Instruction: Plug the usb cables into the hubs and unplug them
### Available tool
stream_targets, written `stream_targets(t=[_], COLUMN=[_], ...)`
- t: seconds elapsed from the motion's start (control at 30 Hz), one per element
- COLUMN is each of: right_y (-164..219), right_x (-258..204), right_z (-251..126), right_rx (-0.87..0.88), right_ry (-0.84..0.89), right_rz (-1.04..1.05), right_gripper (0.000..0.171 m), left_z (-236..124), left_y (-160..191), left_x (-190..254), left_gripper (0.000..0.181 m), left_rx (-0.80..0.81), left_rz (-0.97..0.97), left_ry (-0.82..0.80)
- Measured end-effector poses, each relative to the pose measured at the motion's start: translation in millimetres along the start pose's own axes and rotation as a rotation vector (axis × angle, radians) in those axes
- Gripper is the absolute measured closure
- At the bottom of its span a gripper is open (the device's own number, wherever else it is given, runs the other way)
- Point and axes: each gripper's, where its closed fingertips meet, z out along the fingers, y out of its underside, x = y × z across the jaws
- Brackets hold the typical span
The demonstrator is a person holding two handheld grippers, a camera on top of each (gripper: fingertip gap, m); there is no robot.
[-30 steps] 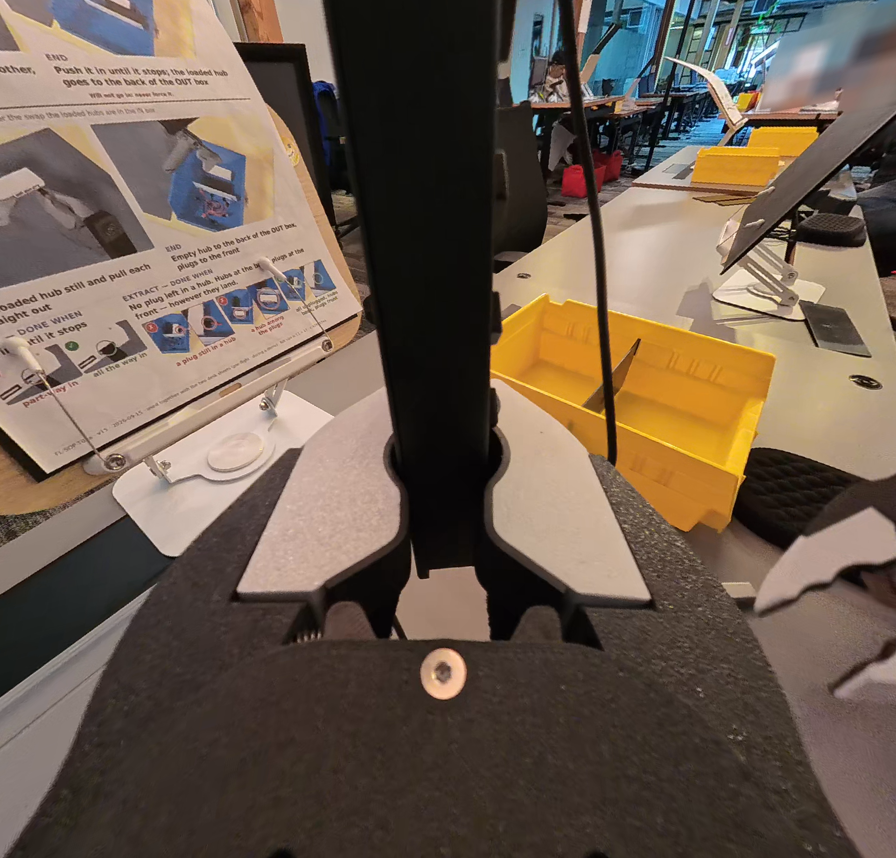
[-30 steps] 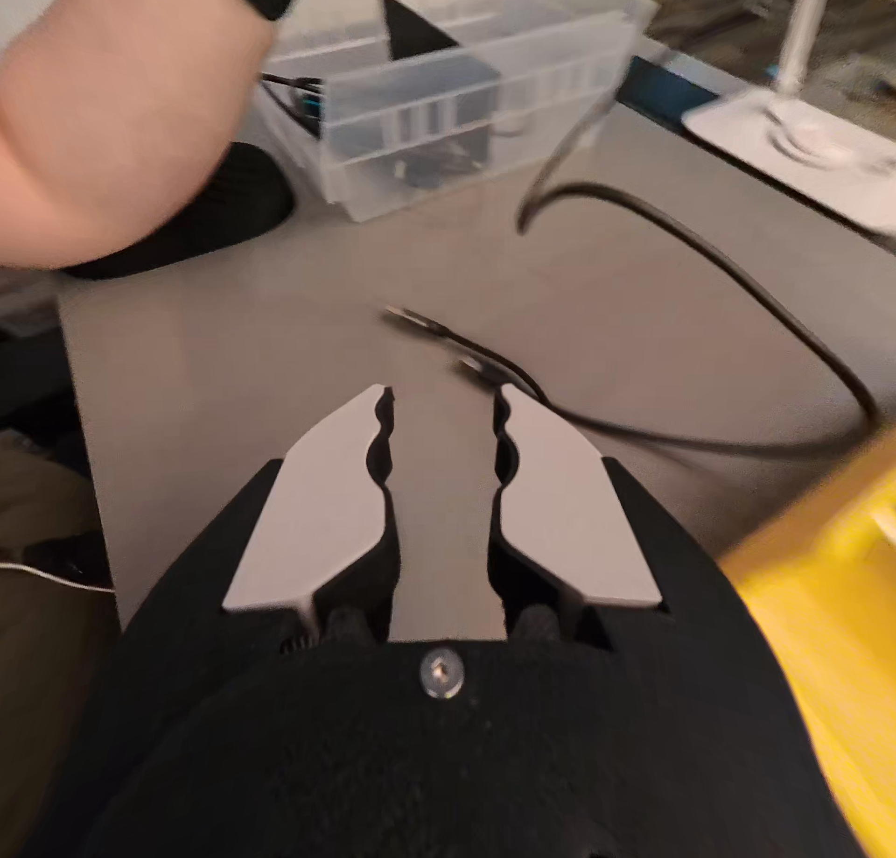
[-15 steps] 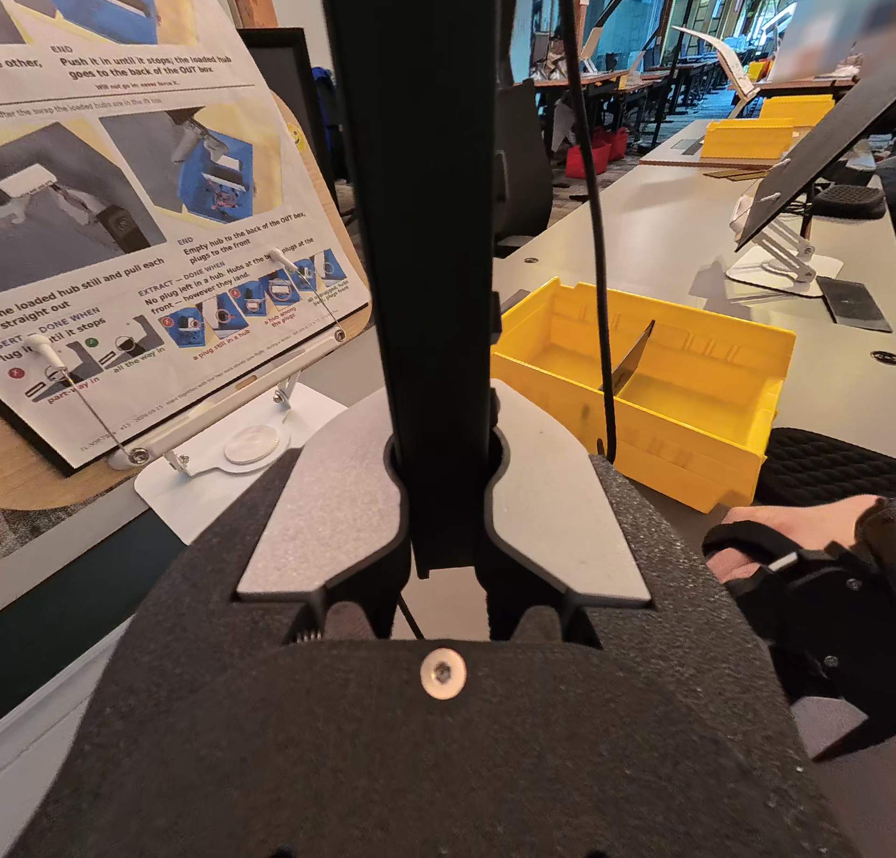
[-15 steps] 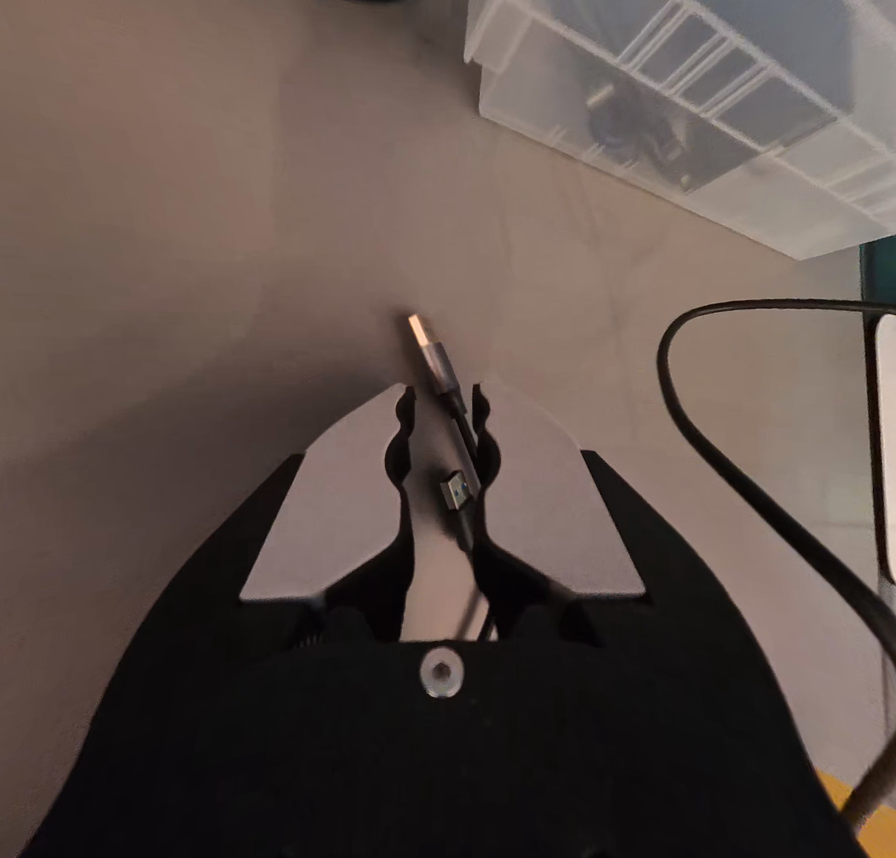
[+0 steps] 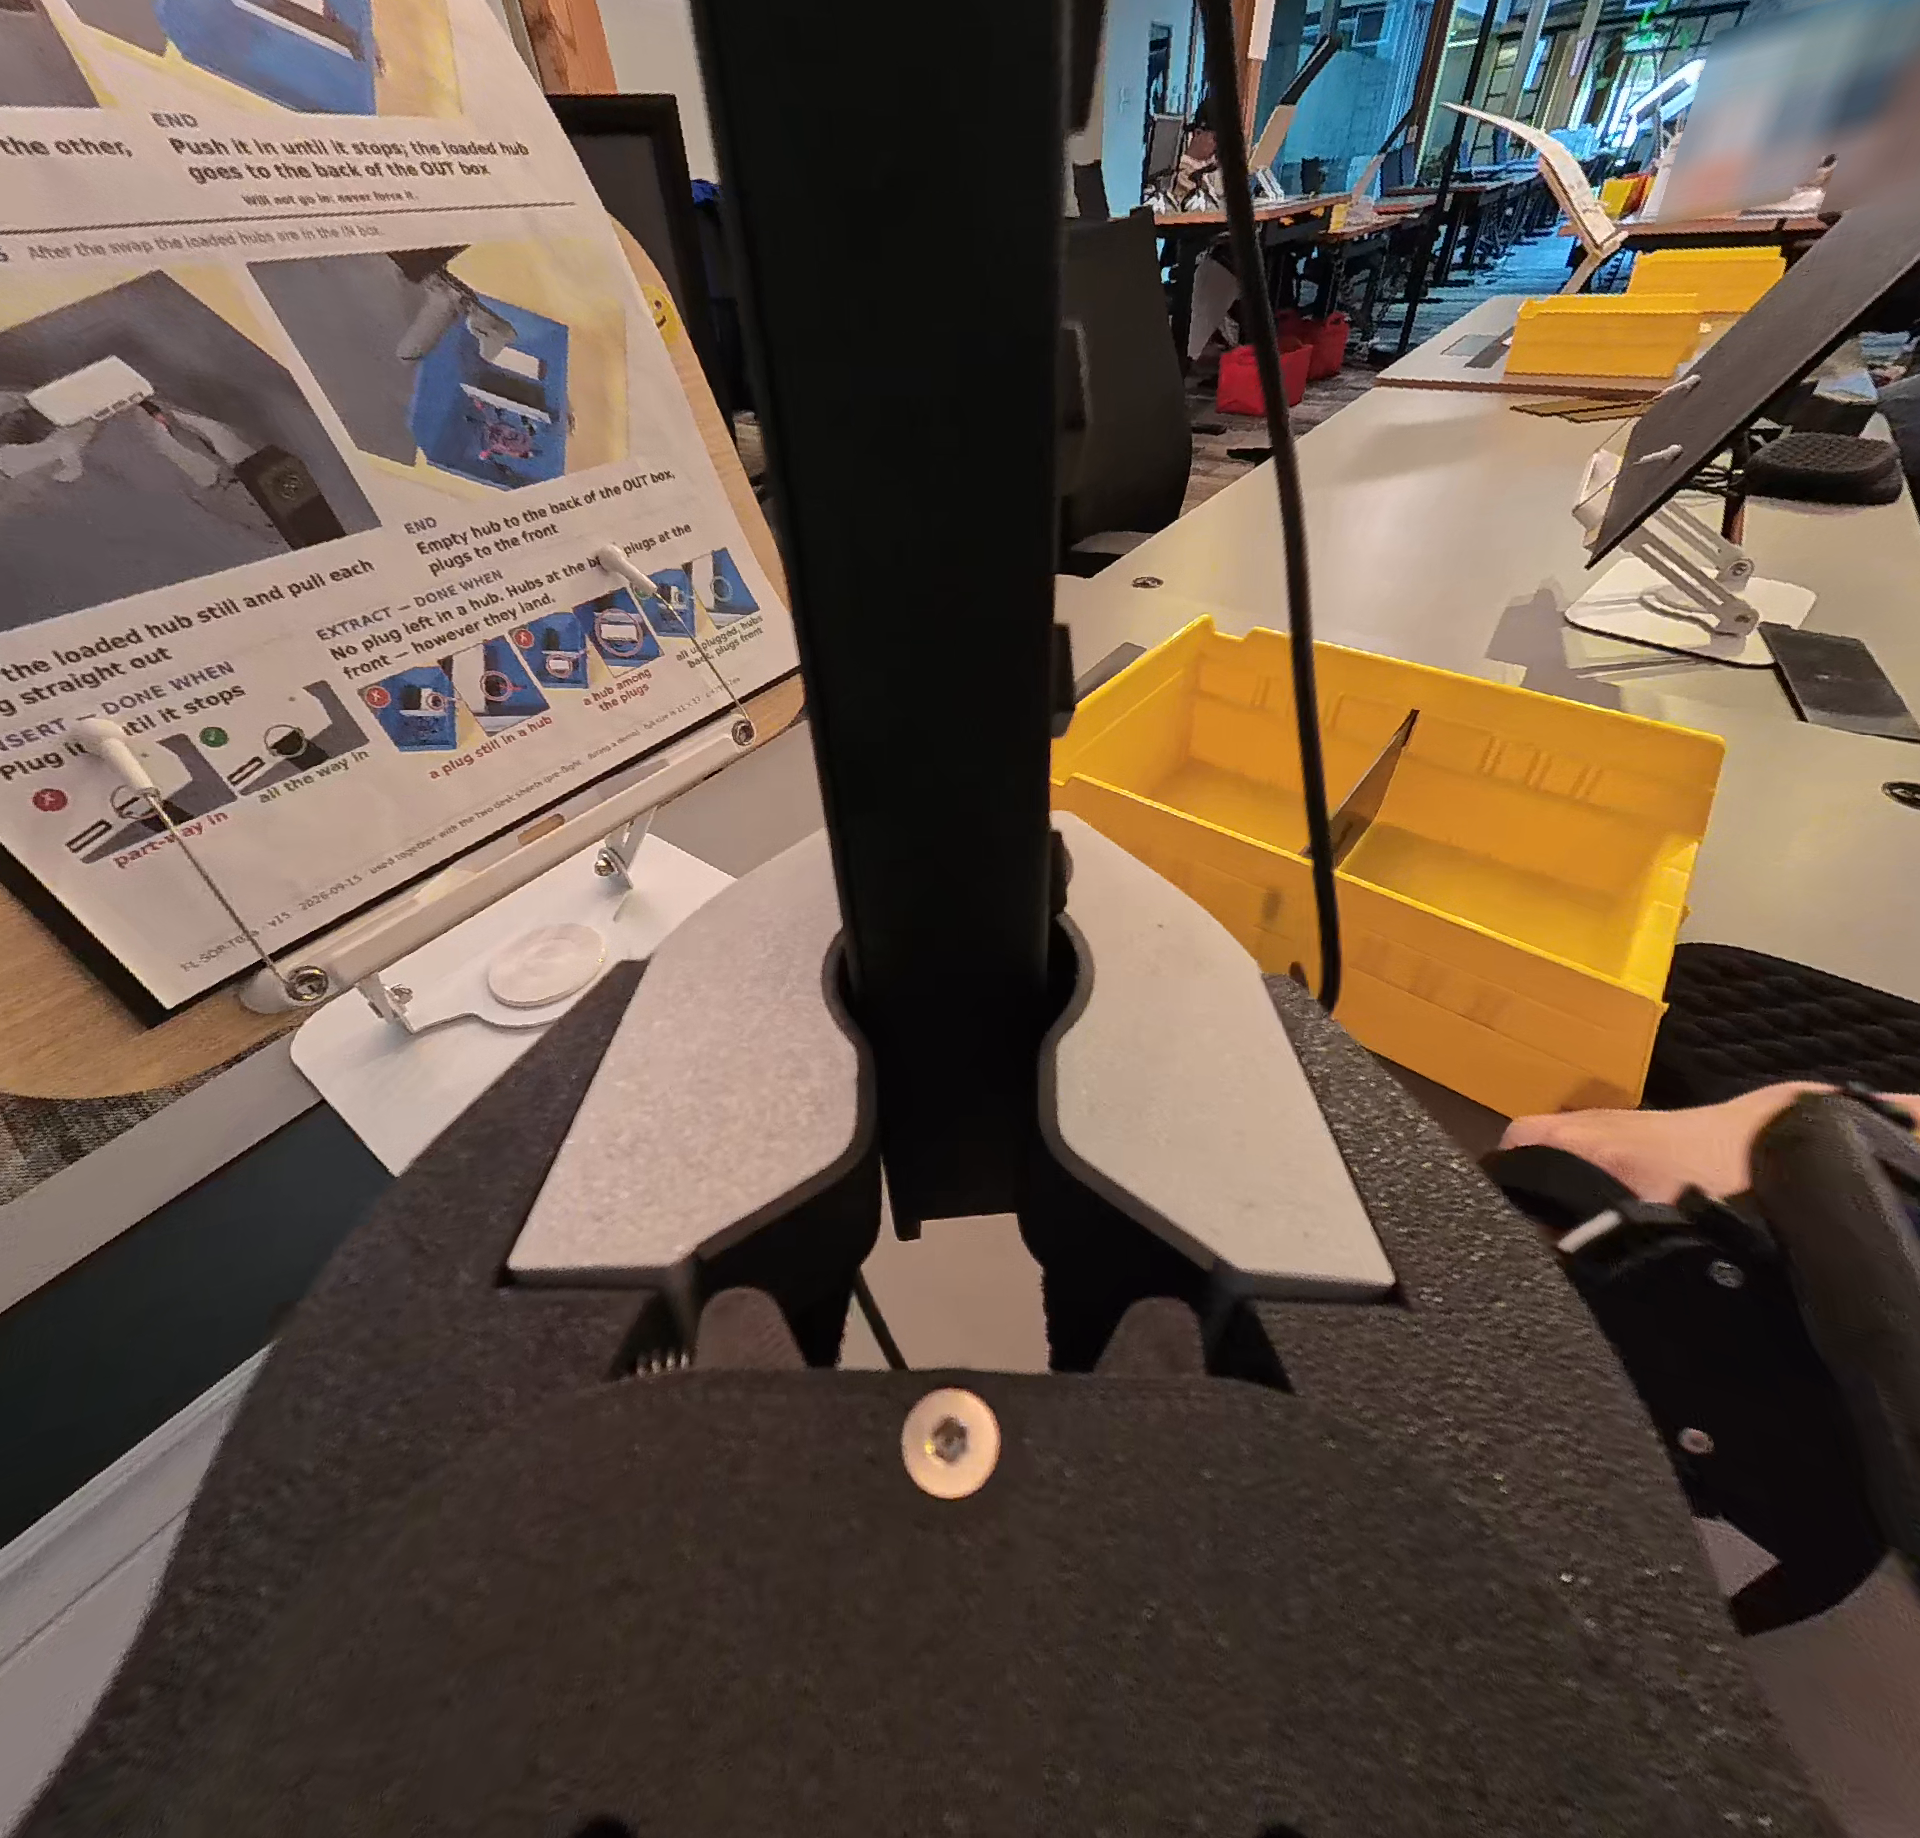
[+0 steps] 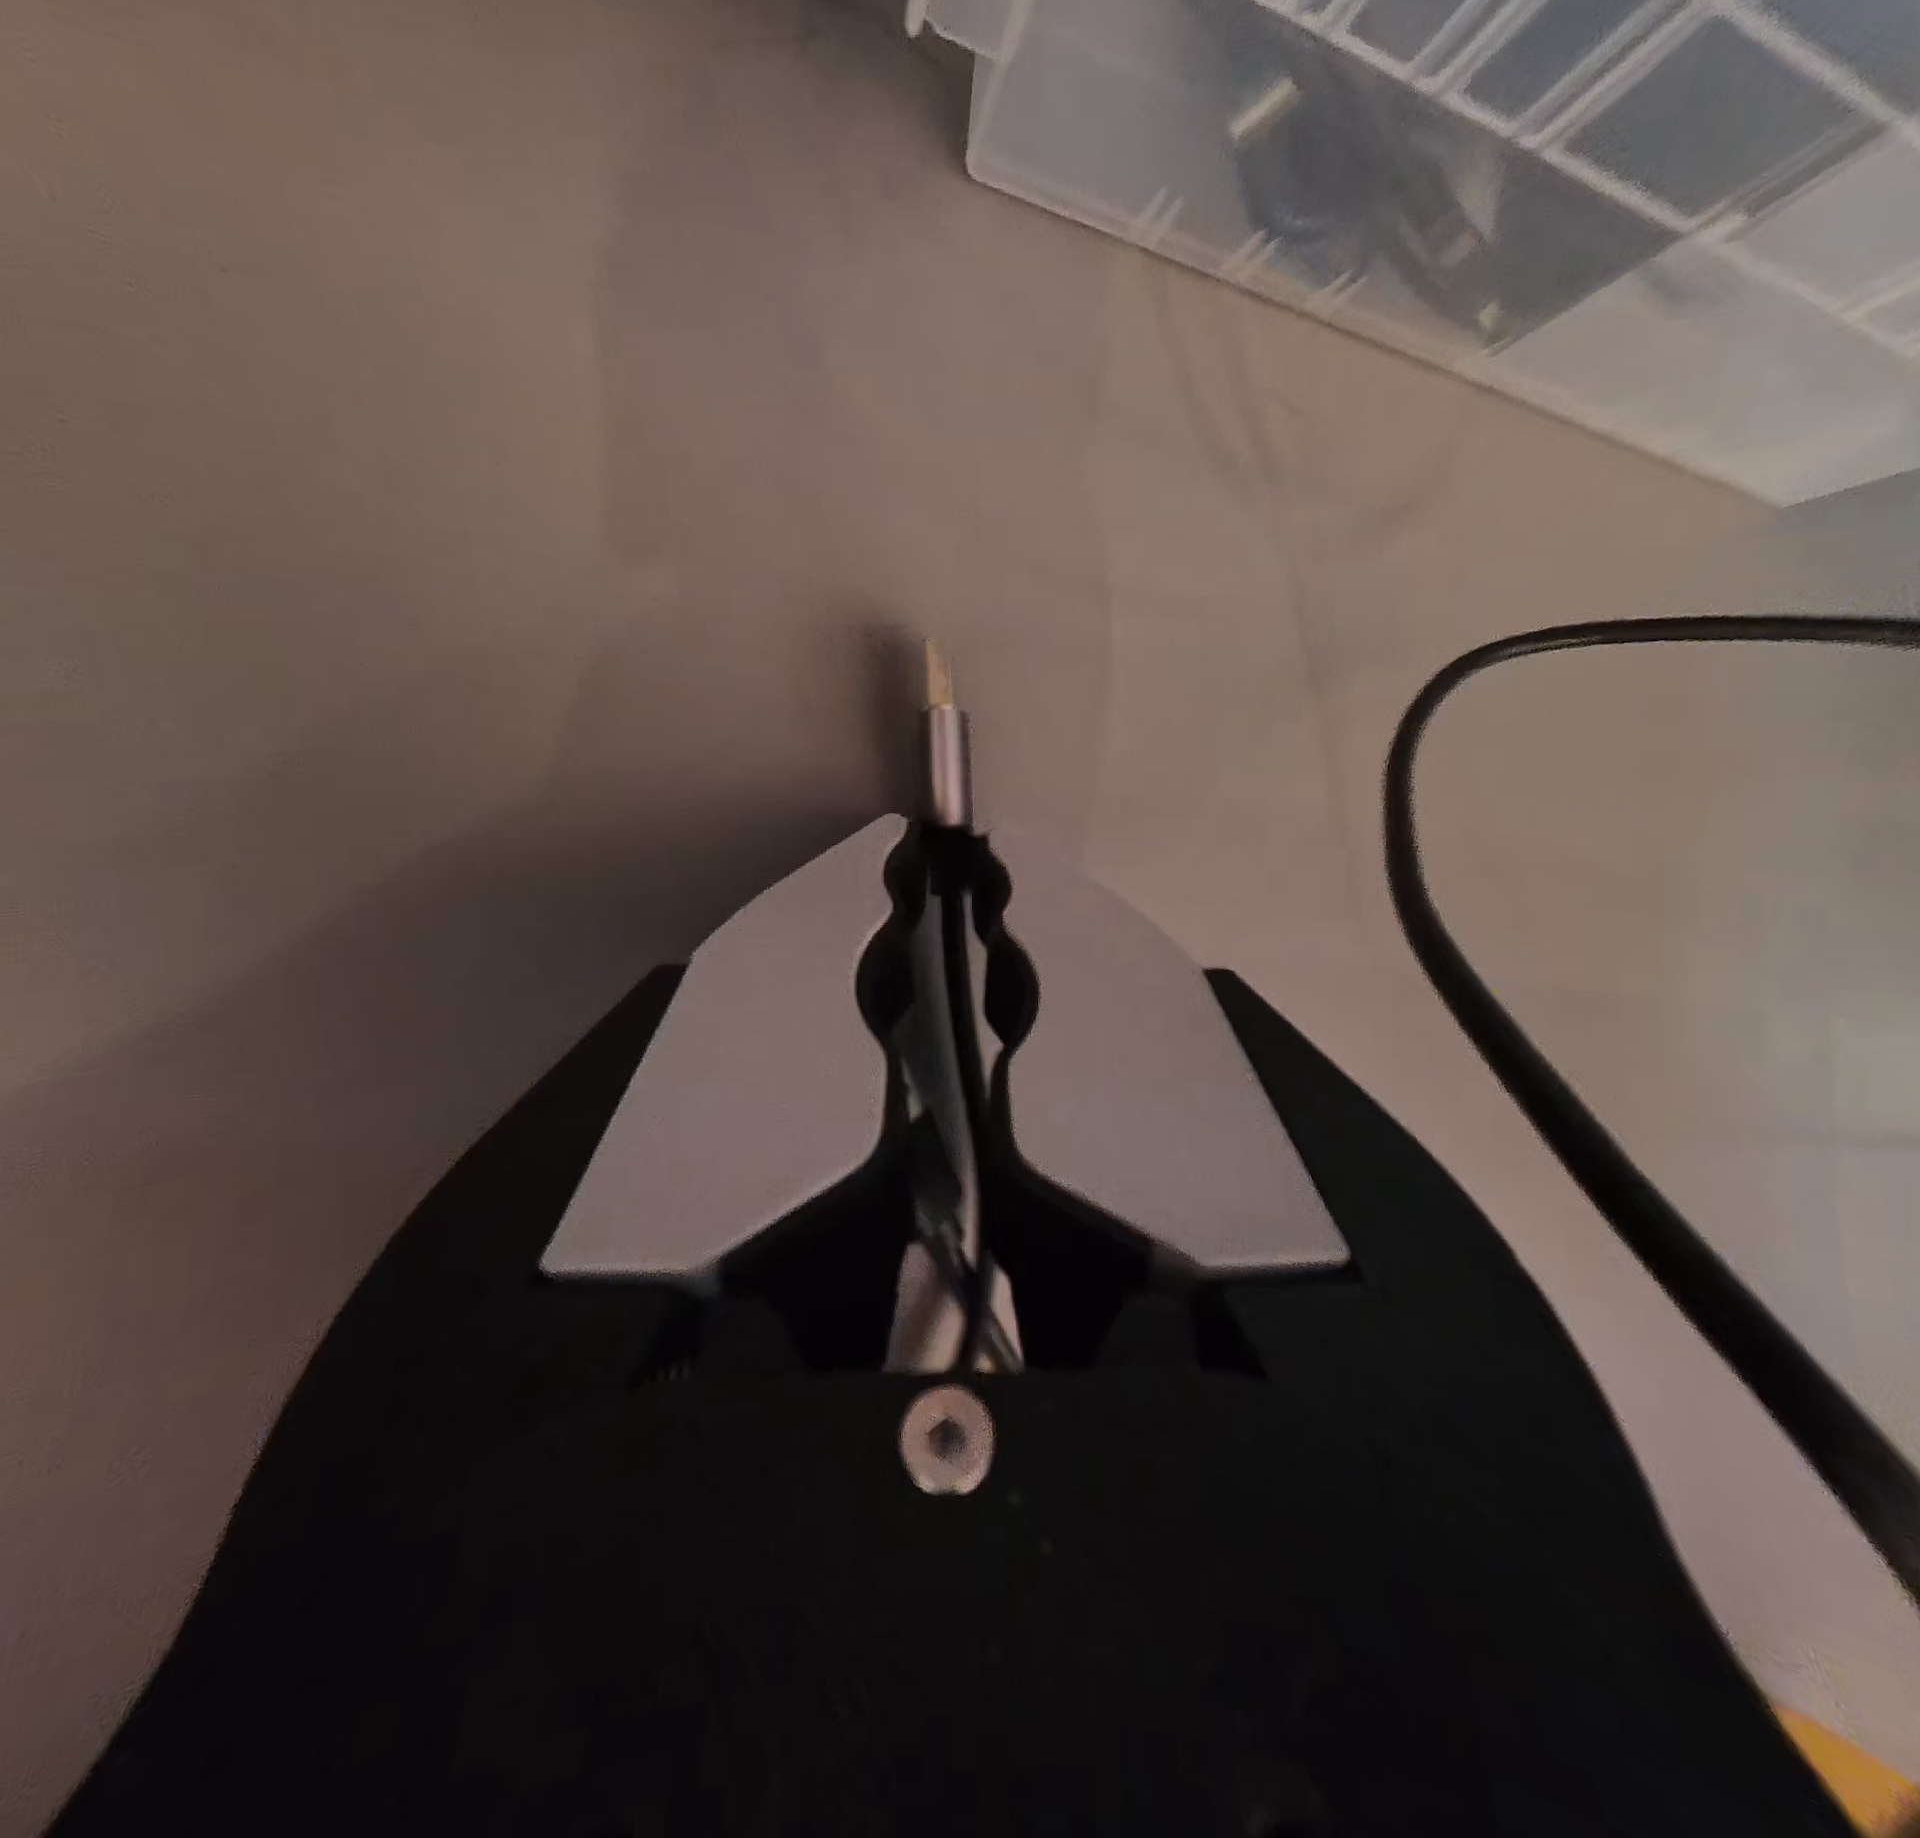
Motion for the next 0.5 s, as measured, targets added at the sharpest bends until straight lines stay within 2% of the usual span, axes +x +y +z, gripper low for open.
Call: stream_targets(t=[0.1,0.27,0.4,0.5], right_y=[-21,-63,-82,-100], right_x=[14,69,108,121], right_z=[-24,-115,-178,-213], right_rx=[0.056,0.240,0.344,0.442], right_ry=[0.159,0.392,0.500,0.529], right_rz=[-0.108,-0.078,-0.119,-0.197], right_gripper=[0.162,0.163,0.163,0.163], left_z=[0,-3,-2,0], left_y=[2,5,7,8], left_x=[-4,-13,-16,-16], left_gripper=[0.155,0.155,0.155,0.155], left_rx=[-0.015,-0.034,-0.040,-0.046], left_rz=[0.021,0.016,0.008,0.018], left_ry=[-0.028,-0.071,-0.090,-0.108])
